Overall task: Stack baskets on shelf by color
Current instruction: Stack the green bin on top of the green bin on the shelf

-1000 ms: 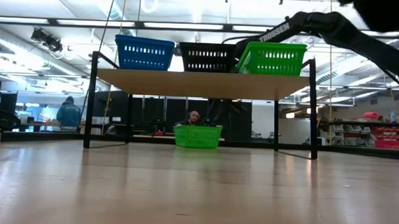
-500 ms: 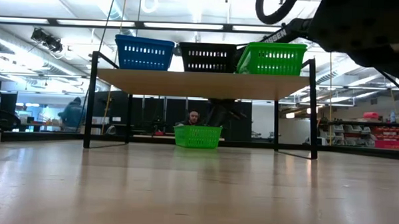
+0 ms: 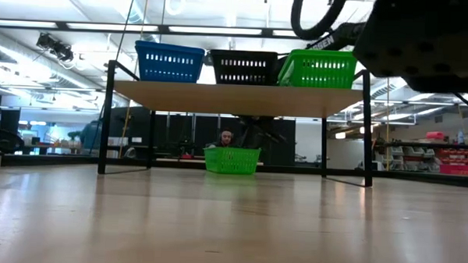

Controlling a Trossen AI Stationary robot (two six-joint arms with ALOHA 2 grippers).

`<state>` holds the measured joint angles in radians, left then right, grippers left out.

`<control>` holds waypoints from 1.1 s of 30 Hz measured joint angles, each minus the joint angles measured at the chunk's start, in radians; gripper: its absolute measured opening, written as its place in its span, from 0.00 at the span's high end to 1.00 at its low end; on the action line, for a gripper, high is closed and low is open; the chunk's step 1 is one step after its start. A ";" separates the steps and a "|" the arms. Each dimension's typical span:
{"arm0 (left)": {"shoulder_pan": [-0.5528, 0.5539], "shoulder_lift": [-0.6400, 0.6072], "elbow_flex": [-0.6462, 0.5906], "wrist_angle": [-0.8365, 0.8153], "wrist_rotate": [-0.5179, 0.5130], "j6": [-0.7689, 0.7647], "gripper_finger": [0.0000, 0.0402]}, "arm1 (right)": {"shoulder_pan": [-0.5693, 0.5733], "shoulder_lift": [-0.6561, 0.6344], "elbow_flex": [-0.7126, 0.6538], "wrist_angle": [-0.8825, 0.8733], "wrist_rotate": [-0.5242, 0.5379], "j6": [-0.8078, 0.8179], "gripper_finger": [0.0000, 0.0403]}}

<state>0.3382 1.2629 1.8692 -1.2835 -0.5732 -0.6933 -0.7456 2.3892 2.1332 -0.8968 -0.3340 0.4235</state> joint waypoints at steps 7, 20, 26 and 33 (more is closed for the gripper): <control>0.000 0.000 0.000 0.000 0.000 0.000 0.70 | -0.002 -0.001 -0.053 0.028 0.000 0.011 0.68; 0.000 0.000 0.000 0.000 0.003 0.000 0.70 | -0.016 -0.001 -0.056 0.050 -0.067 0.017 0.95; 0.000 0.000 0.000 0.000 0.016 0.001 0.70 | -0.035 -0.002 0.051 0.045 -0.118 0.017 0.97; 0.000 0.000 0.000 0.000 0.021 0.001 0.70 | -0.058 -0.017 0.223 0.068 -0.139 0.031 0.97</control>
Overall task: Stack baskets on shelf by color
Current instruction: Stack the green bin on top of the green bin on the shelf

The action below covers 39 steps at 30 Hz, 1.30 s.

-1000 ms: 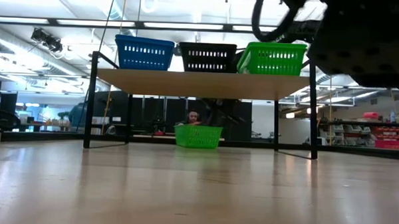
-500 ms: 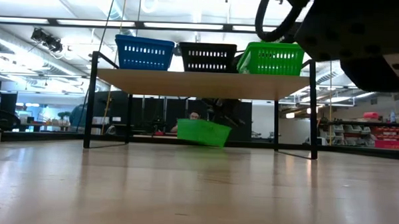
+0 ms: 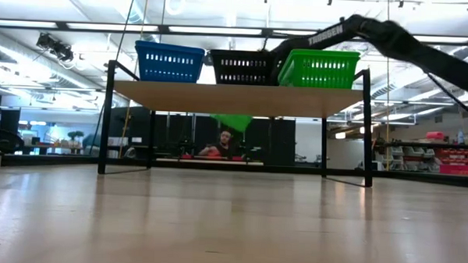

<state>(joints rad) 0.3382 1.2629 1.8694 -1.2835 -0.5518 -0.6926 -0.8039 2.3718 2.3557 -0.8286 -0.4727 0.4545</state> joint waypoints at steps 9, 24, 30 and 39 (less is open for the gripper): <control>0.000 0.000 0.000 0.000 0.002 0.000 0.70 | -0.029 -0.114 -0.027 0.021 -0.019 0.017 0.97; 0.000 0.000 0.000 0.000 0.000 0.035 0.70 | -0.027 -0.326 -0.027 -0.354 -0.025 -0.057 0.97; 0.000 0.000 0.000 0.001 -0.012 0.103 0.70 | -0.004 -0.416 -0.027 -0.504 -0.015 -0.012 0.96; 0.001 0.000 0.000 0.007 -0.145 0.196 0.70 | 0.087 -0.536 -0.027 -0.721 0.167 0.186 0.96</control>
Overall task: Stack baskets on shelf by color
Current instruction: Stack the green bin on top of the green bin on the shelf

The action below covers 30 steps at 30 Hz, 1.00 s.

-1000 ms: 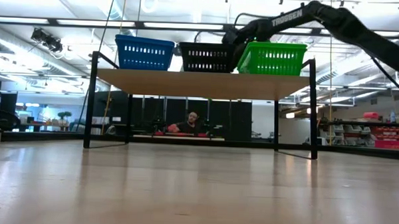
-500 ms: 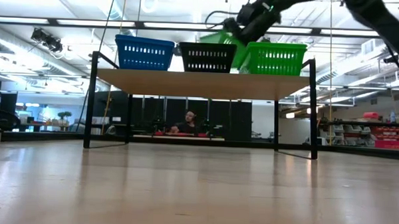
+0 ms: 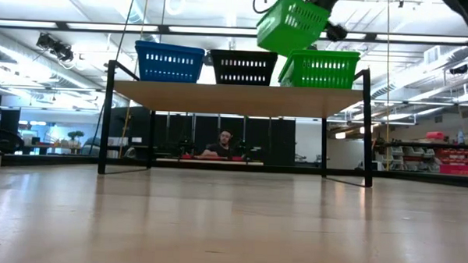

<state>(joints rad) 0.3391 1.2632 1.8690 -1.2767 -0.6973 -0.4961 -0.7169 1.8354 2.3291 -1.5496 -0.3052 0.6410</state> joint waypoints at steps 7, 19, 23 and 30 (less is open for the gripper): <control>0.019 0.028 0.000 0.197 0.065 0.164 0.70 | 0.087 -0.043 -0.031 -0.020 0.062 0.172 0.96; 0.103 0.121 0.000 0.327 0.395 0.348 0.70 | 0.201 -0.105 -0.183 -0.022 0.177 0.319 0.96; 0.138 0.123 0.000 0.325 0.400 0.381 0.70 | 0.205 -0.175 -0.263 -0.022 0.217 0.376 0.96; 0.196 0.123 0.000 0.342 0.462 0.382 0.70 | 0.229 -0.259 -0.443 0.004 0.234 0.416 0.96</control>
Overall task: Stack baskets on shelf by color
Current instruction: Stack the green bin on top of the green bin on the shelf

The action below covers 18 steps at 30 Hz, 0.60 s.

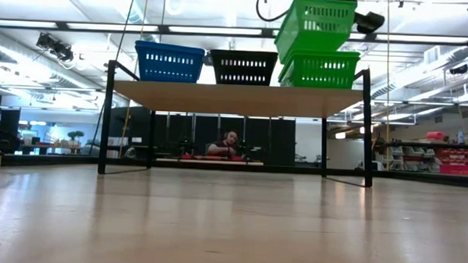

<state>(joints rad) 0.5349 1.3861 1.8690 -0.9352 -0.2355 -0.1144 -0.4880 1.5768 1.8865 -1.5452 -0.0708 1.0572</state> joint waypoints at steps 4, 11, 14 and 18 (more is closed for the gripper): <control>0.005 0.001 0.000 0.019 0.048 -0.004 0.70 | 0.001 -0.028 -0.053 0.054 0.021 0.021 0.96; 0.005 0.002 0.000 0.031 0.058 -0.005 0.70 | 0.015 -0.041 -0.118 0.083 0.026 0.038 0.96; 0.004 0.002 0.000 0.031 0.058 -0.015 0.70 | 0.025 -0.041 -0.139 0.122 0.025 0.045 0.96; 0.004 0.002 0.000 0.030 0.085 -0.040 0.70 | 0.032 -0.041 -0.174 0.138 0.024 0.050 0.96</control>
<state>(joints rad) 0.5392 1.3876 1.8690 -0.9047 -0.1508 -0.1542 -0.4564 1.5356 1.7122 -1.4073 -0.0472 1.1076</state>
